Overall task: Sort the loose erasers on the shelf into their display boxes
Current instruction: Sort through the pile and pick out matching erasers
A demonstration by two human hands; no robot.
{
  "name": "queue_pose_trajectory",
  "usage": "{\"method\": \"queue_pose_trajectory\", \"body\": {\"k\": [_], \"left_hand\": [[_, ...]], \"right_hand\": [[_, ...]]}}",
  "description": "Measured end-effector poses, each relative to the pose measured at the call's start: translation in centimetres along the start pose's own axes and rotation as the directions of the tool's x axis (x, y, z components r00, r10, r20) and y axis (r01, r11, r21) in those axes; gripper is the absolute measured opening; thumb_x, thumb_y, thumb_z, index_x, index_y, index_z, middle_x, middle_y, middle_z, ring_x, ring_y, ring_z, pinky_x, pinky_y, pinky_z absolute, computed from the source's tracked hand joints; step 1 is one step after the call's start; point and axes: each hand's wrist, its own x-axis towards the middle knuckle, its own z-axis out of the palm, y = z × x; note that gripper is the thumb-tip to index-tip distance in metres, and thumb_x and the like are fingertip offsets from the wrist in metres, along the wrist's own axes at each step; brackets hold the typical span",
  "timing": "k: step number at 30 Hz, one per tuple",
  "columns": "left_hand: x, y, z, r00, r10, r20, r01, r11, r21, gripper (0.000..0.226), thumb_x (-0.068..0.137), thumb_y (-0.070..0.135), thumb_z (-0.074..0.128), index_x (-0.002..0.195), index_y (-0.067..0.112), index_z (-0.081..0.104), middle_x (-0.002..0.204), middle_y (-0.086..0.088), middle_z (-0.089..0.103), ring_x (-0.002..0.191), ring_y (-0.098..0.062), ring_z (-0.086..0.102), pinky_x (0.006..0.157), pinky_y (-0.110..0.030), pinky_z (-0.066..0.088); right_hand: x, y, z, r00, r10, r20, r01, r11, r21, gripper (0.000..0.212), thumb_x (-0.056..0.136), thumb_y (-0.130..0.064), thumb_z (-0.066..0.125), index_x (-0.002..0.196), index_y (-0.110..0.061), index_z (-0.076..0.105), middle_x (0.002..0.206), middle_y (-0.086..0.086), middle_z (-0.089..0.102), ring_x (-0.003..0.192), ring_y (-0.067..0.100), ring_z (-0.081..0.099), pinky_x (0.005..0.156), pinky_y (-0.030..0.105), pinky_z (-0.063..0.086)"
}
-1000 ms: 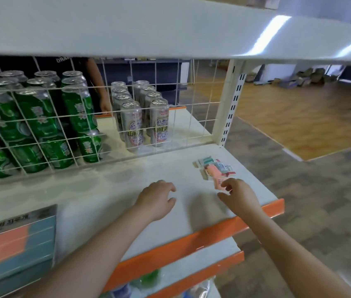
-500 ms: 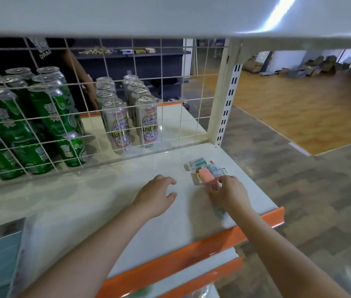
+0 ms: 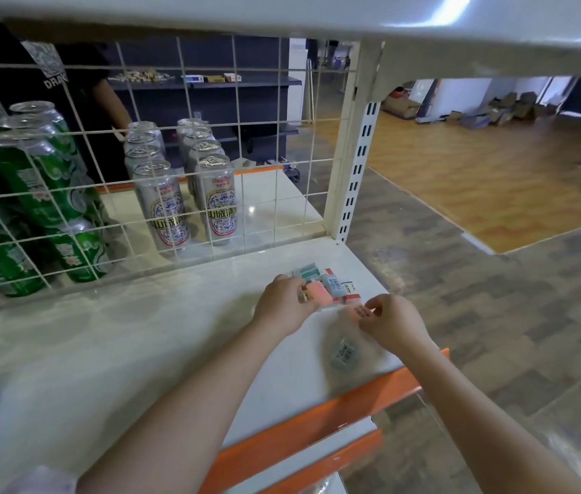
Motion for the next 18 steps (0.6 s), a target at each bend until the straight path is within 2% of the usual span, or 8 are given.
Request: {"method": "queue_pose_trajectory", "body": {"k": [2,8,12,15,18], "left_hand": [[0.5,0.3,0.5,1.0,-0.014,0.007,0.014,1.0,0.003,0.053,0.082,0.038,0.065,0.127,0.012,0.053,0.126,-0.01,0.048,0.113,-0.024,0.051,0.093,-0.031,0.044],[1.4,1.2,1.1,0.997,-0.083,-0.006,0.083,0.997,-0.006,0.044,0.08,0.035,0.066,0.116,0.011,0.059,0.123,-0.012,0.045,0.109,-0.028,0.053,0.092,-0.032,0.046],[1.3,1.2,1.1,0.991,-0.125,-0.051,0.119,0.986,-0.116,0.043,0.074,0.024,0.072,0.111,0.011,0.055,0.12,-0.009,0.049,0.105,-0.025,0.055,0.087,-0.031,0.047],[0.7,0.9,0.8,0.989,-0.124,-0.086,0.103,0.972,-0.21,0.036,0.077,0.013,0.067,0.108,0.012,0.049,0.113,-0.006,0.059,0.101,-0.025,0.057,0.079,-0.03,0.047],[0.0,0.1,0.1,0.983,-0.14,-0.118,0.102,0.954,-0.283,0.028,0.08,0.009,0.065,0.103,0.013,0.049,0.103,-0.006,0.061,0.091,-0.025,0.058,0.069,-0.027,0.045]], "right_hand": [[-0.2,0.1,0.2,1.0,-0.006,-0.012,0.006,1.0,0.005,0.035,0.086,-0.034,0.057,0.113,-0.013,0.064,0.107,0.006,0.066,0.092,0.021,0.058,0.065,0.022,0.035],[-0.4,0.2,0.0,1.0,-0.01,-0.01,0.011,0.999,0.041,0.034,0.084,-0.027,0.059,0.116,-0.014,0.062,0.112,0.007,0.062,0.097,0.021,0.058,0.067,0.021,0.035],[-0.6,0.4,0.0,1.0,-0.017,-0.008,0.017,0.998,0.066,0.034,0.083,-0.023,0.059,0.115,-0.015,0.063,0.112,0.007,0.063,0.09,0.019,0.058,0.067,0.02,0.034],[-1.0,-0.1,-0.1,0.999,-0.041,0.0,0.041,0.997,0.073,0.035,0.083,-0.021,0.058,0.117,-0.015,0.062,0.113,0.005,0.061,0.079,0.013,0.05,0.066,0.019,0.034],[-1.6,-0.9,-0.1,0.997,-0.08,0.022,0.078,0.993,0.091,0.036,0.083,-0.018,0.059,0.118,-0.013,0.061,0.108,0.005,0.056,0.077,0.012,0.046,0.06,0.019,0.033]]}}
